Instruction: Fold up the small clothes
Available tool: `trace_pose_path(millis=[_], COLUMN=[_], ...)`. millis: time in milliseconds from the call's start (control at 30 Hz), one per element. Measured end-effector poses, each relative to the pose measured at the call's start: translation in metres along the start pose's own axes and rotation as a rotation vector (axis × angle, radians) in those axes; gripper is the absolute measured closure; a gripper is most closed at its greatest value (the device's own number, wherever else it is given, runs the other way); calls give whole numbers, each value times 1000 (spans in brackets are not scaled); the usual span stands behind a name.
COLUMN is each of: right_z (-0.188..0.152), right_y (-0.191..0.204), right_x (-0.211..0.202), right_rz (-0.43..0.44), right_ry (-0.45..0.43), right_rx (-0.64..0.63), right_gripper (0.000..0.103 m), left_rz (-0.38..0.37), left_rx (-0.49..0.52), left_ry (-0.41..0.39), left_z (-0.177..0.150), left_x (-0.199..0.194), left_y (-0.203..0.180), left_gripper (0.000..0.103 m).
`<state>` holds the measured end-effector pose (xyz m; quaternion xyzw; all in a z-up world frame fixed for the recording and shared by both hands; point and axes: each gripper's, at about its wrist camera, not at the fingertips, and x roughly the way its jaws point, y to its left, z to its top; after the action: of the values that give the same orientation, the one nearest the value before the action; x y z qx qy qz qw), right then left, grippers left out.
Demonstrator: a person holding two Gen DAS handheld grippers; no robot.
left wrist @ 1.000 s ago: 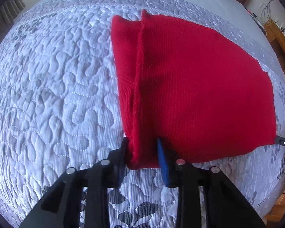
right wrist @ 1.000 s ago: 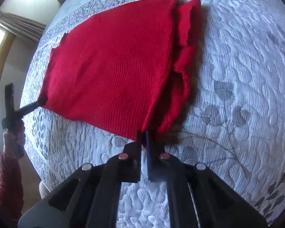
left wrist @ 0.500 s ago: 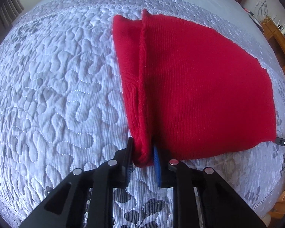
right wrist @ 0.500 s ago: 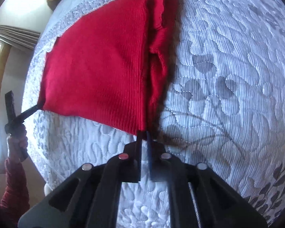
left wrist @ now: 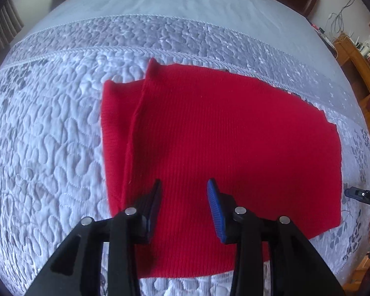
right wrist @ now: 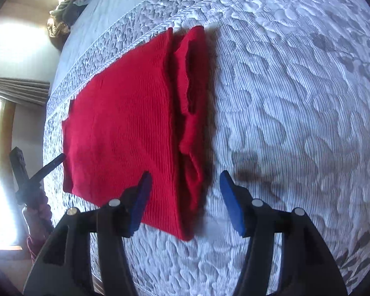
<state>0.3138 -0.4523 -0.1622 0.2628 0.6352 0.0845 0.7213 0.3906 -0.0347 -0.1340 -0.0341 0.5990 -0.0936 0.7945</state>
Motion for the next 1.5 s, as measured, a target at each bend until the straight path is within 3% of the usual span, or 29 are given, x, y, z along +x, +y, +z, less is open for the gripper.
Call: trace_pose_path(millis=[133,233,300,433,500,633,700,900,1067,1233,1433,1500], right_z=[14,24,32,37,33,27,27,28,32,43,44,41], right_y=[-4,-3,0,1,4,10,4,12,69,159,257,291], right_x=[5,8,13,26,35,46,47,28,-1,-11,10,28], right_rz=[24,45,24,66,103,77,123,186,167,97,11,-8], right_ry=[-13,-9,-10,17,34,8,24,-17,-44,-44,-7,11], right_rx=[16,3,-8,-23,-40,-76,-44,20,-42,-164,-314,-364], right_gripper=[42,31,31,31,40,53,85,88,89,89,89,89], left_rz=[-1,16,23,-3,11,36,33,-4,-37,-150,-184,-226], left_rx=[21,30,34,29,61,88,85,67,47,-25,-69,-107], left_ry=[19,40,49,53,52,41,40,57,64,69,53,45], left_z=[15,22,25,25,24,22,22,26,25,21,11,5], left_x=[21,34,41,46,49,53,54,54,48,23,0,-5], left_y=[-15,-18,-18,-14,-17,-22,-22,-18,-12,10,57,78], left_gripper=[65,64,63,60,59,59,58,58,58,56,56,57])
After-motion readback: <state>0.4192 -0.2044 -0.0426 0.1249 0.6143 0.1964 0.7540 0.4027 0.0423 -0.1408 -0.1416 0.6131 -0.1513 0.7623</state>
